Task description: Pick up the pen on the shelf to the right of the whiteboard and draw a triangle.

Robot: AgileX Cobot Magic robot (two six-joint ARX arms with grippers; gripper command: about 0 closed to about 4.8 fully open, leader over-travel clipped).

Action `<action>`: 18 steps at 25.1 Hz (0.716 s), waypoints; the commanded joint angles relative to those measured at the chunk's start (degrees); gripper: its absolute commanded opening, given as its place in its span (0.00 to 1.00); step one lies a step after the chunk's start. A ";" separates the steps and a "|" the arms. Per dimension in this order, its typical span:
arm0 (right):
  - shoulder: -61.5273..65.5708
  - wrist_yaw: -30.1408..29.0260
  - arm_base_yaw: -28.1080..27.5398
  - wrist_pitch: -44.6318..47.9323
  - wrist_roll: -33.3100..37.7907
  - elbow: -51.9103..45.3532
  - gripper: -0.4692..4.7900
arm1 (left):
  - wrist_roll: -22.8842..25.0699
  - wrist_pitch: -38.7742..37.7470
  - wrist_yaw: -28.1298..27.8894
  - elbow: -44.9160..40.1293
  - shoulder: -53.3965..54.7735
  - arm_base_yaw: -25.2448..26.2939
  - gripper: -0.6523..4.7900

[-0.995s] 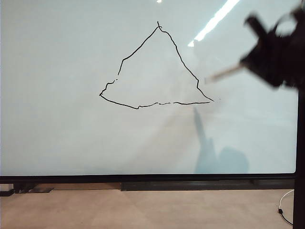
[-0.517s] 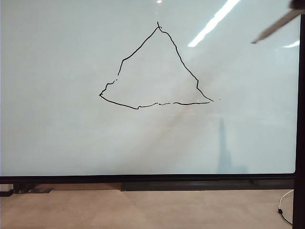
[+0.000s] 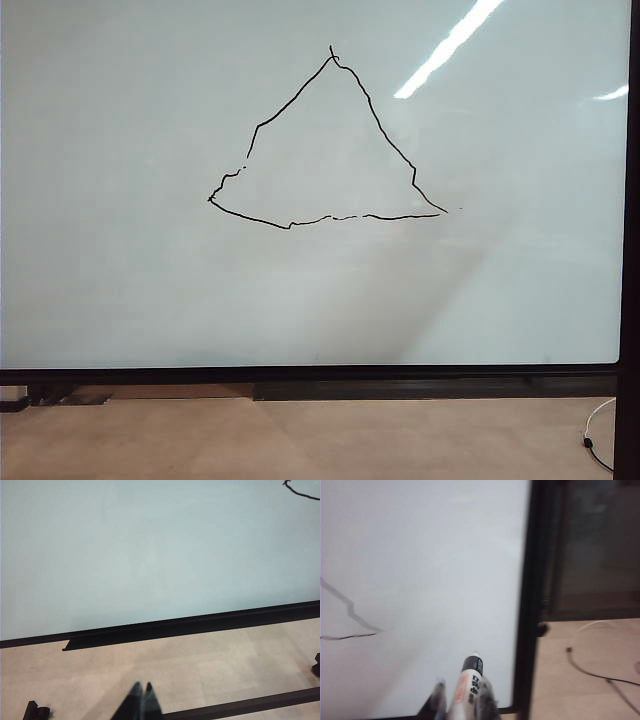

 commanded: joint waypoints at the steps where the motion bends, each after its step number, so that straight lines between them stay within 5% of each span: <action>1: -6.29 1.90 -0.02 -2.78 -0.90 -1.53 0.08 | 0.04 -0.33 0.20 0.15 0.00 -0.02 0.11; 14: -8.04 0.79 -2.10 -6.64 -6.34 -3.26 0.08 | 0.04 -0.44 -0.02 0.15 0.00 -0.02 0.11; 18: -8.04 -8.61 -8.55 2.40 -2.40 -6.97 0.08 | 0.04 -0.44 -0.02 0.15 0.00 -0.02 0.11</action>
